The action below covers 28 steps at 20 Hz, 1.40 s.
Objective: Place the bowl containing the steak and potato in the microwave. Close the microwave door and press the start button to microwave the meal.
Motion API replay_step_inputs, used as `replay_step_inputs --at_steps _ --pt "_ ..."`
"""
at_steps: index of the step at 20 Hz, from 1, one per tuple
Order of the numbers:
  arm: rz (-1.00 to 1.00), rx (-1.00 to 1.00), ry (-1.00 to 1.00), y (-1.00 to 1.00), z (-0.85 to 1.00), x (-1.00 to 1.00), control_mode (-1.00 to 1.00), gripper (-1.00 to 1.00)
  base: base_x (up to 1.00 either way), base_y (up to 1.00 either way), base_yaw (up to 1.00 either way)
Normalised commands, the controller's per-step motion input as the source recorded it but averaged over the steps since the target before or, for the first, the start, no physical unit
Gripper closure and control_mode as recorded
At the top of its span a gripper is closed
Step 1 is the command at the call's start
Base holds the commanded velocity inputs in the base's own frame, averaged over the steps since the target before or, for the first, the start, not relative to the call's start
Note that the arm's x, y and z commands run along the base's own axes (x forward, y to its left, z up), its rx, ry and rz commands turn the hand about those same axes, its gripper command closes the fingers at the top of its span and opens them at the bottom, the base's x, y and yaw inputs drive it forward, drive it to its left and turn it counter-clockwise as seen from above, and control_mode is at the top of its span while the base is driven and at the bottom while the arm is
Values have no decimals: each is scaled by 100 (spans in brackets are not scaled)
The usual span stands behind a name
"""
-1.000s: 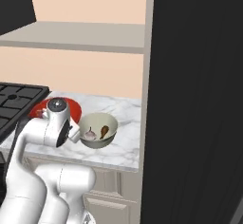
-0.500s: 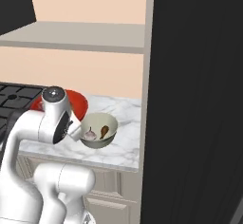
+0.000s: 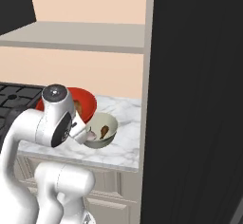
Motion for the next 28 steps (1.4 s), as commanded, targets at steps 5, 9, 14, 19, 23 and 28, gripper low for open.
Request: replay_step_inputs --at_steps 5,9,14,19,23,28 --pt "0 0 -13 -1 4 -62 -100 100 0 0 0" --pt "0 0 0 0 0 0 100 100 -4 0 0" --pt "0 0 0 0 0 0 100 100 -67 8 14" --pt "0 0 0 0 0 0 100 100 -66 42 26" --pt "0 0 0 0 0 0 100 100 -19 98 29" --pt "0 0 0 0 0 0 100 100 9 100 19"
